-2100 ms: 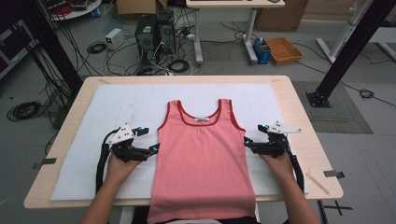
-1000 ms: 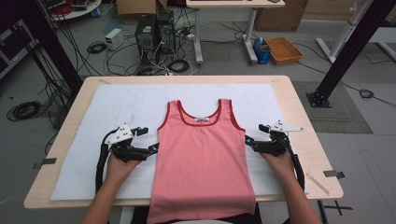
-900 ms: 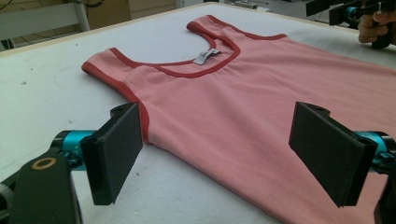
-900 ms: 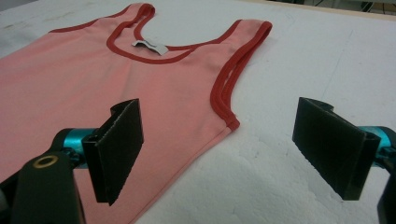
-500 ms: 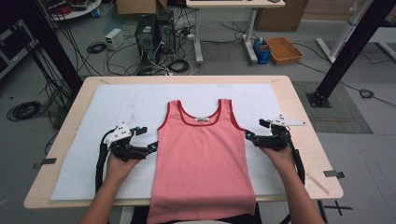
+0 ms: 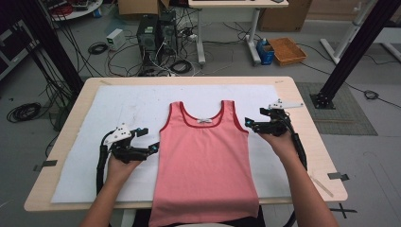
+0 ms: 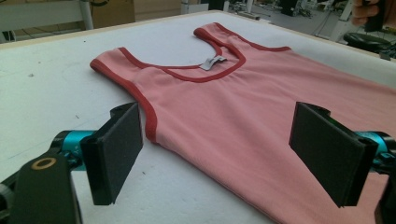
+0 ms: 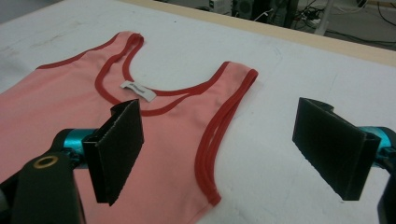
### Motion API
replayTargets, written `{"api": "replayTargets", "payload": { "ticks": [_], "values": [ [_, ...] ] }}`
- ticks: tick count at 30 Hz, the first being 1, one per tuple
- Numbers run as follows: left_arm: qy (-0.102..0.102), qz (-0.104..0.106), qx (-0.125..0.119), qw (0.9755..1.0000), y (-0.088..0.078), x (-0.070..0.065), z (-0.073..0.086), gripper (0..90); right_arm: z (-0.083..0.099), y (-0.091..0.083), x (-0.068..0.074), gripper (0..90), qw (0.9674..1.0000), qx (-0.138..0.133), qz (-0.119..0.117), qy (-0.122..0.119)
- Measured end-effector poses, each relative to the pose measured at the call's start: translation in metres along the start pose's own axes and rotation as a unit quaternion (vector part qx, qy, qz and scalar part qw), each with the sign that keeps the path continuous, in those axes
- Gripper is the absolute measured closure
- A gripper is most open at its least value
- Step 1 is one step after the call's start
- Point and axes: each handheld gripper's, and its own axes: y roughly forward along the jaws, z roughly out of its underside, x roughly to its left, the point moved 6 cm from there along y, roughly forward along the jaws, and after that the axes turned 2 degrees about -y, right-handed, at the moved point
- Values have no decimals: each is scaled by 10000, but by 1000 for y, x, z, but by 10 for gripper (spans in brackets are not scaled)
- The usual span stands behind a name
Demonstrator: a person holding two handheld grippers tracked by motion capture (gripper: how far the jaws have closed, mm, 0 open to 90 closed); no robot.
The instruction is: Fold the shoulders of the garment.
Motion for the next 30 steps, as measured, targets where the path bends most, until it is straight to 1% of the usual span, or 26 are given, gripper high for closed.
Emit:
{"api": "replayTargets", "payload": {
  "ticks": [1,5,6,7,8,10,11,14,15,16,17,21,23,26,27,28,29,30],
  "values": [
    [7,2,19,10000,0,0,0,175,-3,2,-1,162,10000,-27,2,18],
    [39,3,25,10000,0,-1,0,175,-10,9,-4,162,9999,30,33,93],
    [39,1,25,10000,0,-1,0,175,-13,13,-6,162,9999,53,43,118],
    [38,1,23,10000,0,-1,0,175,-17,17,-7,162,9999,12,38,160],
    [42,5,26,10000,0,-1,0,175,-18,20,-8,162,9998,54,32,213],
    [51,-3,39,10000,0,-1,0,175,-19,22,-9,162,9998,77,36,204],
    [60,-2,42,10000,0,-1,0,175,-21,28,-10,162,9996,133,44,245],
    [57,-2,41,10000,0,-1,0,174,-24,36,-13,162,9994,237,81,243],
    [57,-2,42,10000,0,-1,0,175,-25,38,-14,162,9995,207,98,229],
    [64,0,39,10000,0,-1,0,175,-25,41,-15,162,9992,244,114,287],
    [64,6,40,10000,0,-1,0,175,-26,44,-17,162,9990,308,129,303],
    [69,7,41,10000,1,-2,0,175,-32,56,-22,162,9983,406,241,347],
    [74,1,50,10000,1,-2,1,175,-37,62,-24,162,9983,374,273,346],
    [101,-2,48,9999,1,-2,1,175,-42,73,-25,162,9974,526,334,362],
    [106,-6,51,9999,1,-2,1,175,-43,77,-25,162,9973,549,334,345],
    [106,-6,51,9999,1,-2,1,175,-44,81,-24,162,9976,506,323,339],
    [117,0,61,9999,1,-3,1,175,-45,86,-24,162,9972,569,318,356],
    [117,0,61,9999,1,-3,1,175,-45,86,-24,162,9972,569,318,356]
  ]
}}
